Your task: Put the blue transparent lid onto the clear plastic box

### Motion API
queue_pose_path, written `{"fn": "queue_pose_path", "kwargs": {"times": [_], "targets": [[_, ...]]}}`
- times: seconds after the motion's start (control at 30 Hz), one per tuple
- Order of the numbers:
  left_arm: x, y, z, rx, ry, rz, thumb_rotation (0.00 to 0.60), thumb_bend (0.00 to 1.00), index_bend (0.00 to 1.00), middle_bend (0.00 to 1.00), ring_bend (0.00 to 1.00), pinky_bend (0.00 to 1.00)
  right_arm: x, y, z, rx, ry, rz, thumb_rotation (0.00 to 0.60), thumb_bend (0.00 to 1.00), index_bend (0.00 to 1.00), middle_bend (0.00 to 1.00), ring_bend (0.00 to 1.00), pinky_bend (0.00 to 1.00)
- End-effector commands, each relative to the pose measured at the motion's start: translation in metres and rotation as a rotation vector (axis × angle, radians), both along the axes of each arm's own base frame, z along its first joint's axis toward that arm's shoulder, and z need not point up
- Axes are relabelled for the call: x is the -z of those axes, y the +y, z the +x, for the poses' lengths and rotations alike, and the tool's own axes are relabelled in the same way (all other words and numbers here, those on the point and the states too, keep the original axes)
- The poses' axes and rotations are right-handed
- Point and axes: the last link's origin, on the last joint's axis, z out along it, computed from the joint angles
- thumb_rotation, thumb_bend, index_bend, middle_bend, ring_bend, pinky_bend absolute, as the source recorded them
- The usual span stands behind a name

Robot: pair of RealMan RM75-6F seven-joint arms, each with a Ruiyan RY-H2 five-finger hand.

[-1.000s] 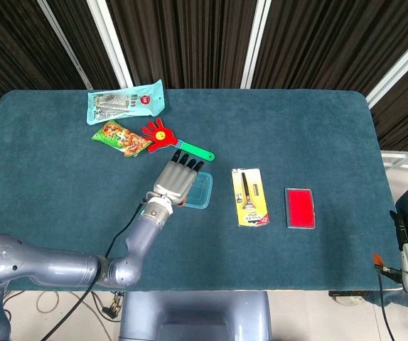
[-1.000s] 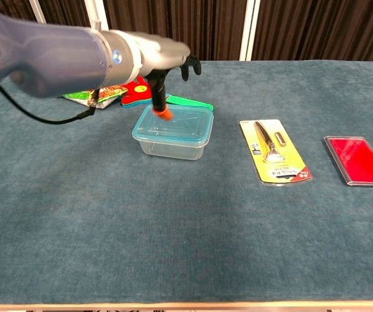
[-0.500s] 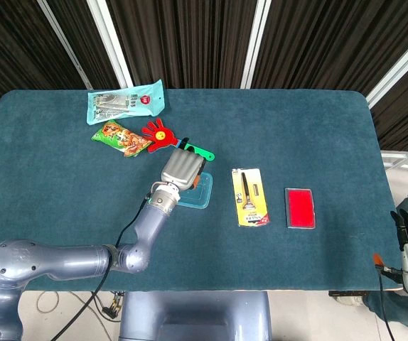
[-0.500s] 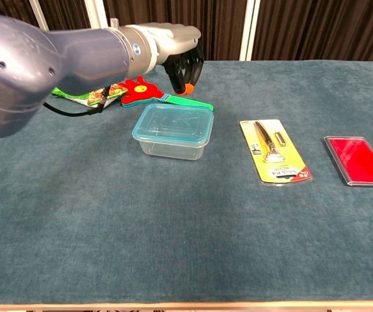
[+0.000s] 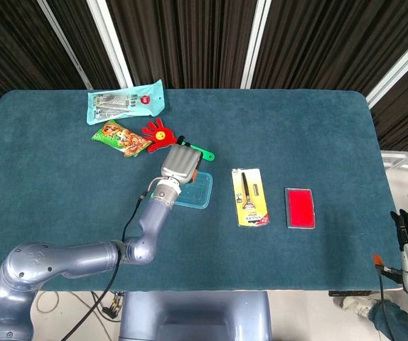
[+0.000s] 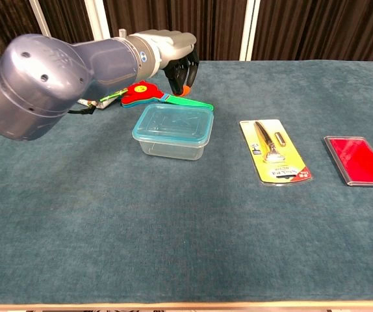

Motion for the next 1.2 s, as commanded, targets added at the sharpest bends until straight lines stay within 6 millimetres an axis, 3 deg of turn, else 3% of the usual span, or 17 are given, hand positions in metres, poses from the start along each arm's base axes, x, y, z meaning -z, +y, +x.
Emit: {"fn": "queue_pose_path", "kwargs": {"times": [0.03,0.7,1.2], "targets": [[0.006,0.001,0.002,-0.002,-0.003,-0.013,0.600,0.60,0.63,0.56,0.30,0.14,0.000,0.000,0.000,0.001,0.001,-0.001,0.600,0.34,0.00,0.01,0.00,0.00],[0.036,-0.003,0.013,0.037,0.046,-0.038,0.600,0.59,0.64,0.55,0.30,0.13,0.000,0.000,-0.001,-0.004,-0.007,0.014,0.600,0.34,0.00,0.01,0.00,0.00],[0.043,-0.002,0.012,0.056,0.092,-0.016,0.600,0.59,0.65,0.55,0.30,0.13,0.000,0.000,-0.001,0.002,-0.007,0.010,0.600,0.34,0.00,0.01,0.00,0.00]]}}
